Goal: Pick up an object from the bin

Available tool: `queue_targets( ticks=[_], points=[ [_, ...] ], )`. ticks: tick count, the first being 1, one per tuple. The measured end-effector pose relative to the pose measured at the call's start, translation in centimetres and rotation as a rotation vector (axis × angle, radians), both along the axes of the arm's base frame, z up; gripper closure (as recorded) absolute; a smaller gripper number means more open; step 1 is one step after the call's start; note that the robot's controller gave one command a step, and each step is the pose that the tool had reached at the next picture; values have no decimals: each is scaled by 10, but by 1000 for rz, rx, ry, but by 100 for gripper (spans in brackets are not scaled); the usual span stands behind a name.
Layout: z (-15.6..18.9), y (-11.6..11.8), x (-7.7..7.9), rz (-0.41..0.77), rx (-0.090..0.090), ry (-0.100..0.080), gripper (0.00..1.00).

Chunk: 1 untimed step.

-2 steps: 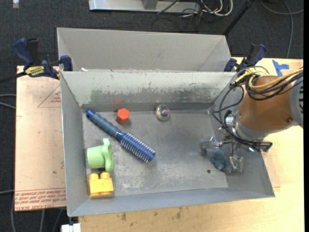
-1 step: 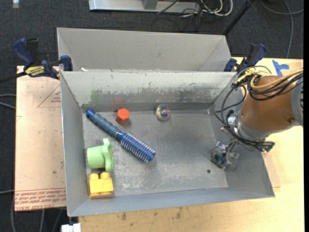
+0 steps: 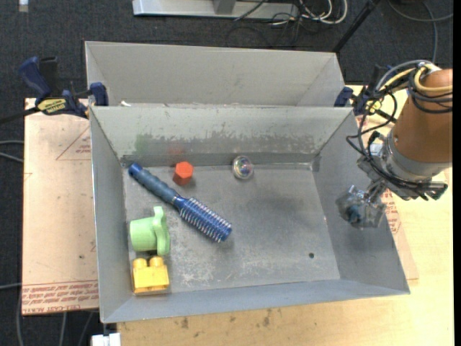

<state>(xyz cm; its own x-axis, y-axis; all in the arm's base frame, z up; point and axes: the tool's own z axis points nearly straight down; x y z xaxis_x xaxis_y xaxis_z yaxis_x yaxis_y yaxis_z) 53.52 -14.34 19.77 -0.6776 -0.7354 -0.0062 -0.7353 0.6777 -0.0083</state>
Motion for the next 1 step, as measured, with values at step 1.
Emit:
queue_targets(
  ticks=[1],
  points=[
    [90, 6, -2, 1, 0, -1, 100]
  ],
)
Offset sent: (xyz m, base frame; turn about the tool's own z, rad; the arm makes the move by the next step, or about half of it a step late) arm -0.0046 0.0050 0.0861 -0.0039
